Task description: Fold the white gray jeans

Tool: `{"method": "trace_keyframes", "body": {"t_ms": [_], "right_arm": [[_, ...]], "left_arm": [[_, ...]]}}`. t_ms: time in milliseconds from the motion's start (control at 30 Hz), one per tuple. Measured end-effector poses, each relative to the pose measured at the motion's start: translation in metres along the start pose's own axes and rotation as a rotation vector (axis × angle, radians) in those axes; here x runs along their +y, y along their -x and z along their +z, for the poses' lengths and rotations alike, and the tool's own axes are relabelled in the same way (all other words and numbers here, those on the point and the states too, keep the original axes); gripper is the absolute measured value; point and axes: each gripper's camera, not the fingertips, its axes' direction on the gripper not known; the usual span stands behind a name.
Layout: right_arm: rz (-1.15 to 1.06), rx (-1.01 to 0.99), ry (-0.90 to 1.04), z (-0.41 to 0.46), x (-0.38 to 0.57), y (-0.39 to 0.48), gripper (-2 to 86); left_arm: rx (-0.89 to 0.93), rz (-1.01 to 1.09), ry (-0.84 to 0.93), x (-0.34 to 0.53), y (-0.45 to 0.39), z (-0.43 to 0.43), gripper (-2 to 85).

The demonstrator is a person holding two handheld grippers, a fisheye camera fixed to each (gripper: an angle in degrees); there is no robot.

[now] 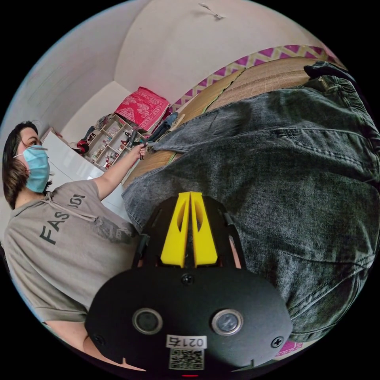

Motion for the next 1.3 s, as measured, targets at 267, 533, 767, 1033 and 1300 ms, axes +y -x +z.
{"method": "trace_keyframes", "body": {"t_ms": [267, 533, 767, 1033, 1300], "right_arm": [[-0.005, -0.004, 0.022, 0.021, 0.002, 0.003, -0.6], [-0.044, -0.025, 0.079, 0.050, 0.008, 0.017, -0.7], [-0.092, 0.072, 0.104, 0.080, 0.025, 0.054, -0.8], [-0.005, 0.450, -0.149, 0.035, 0.108, 0.128, 7.3], [0.533, 0.578, -0.527, -0.061, 0.271, 0.092, 10.3]], "left_arm": [[-0.114, -0.018, -0.080, 0.007, -0.001, 0.018, 3.1], [-0.051, -0.242, -0.124, 0.098, 0.036, -0.016, -0.4], [0.072, -0.151, -0.348, 0.292, -0.006, -0.117, -0.9], [0.307, -0.378, -0.451, 0.516, -0.046, -0.139, -0.2], [0.699, -0.874, -0.511, 0.672, -0.032, -0.037, 9.3]]}}
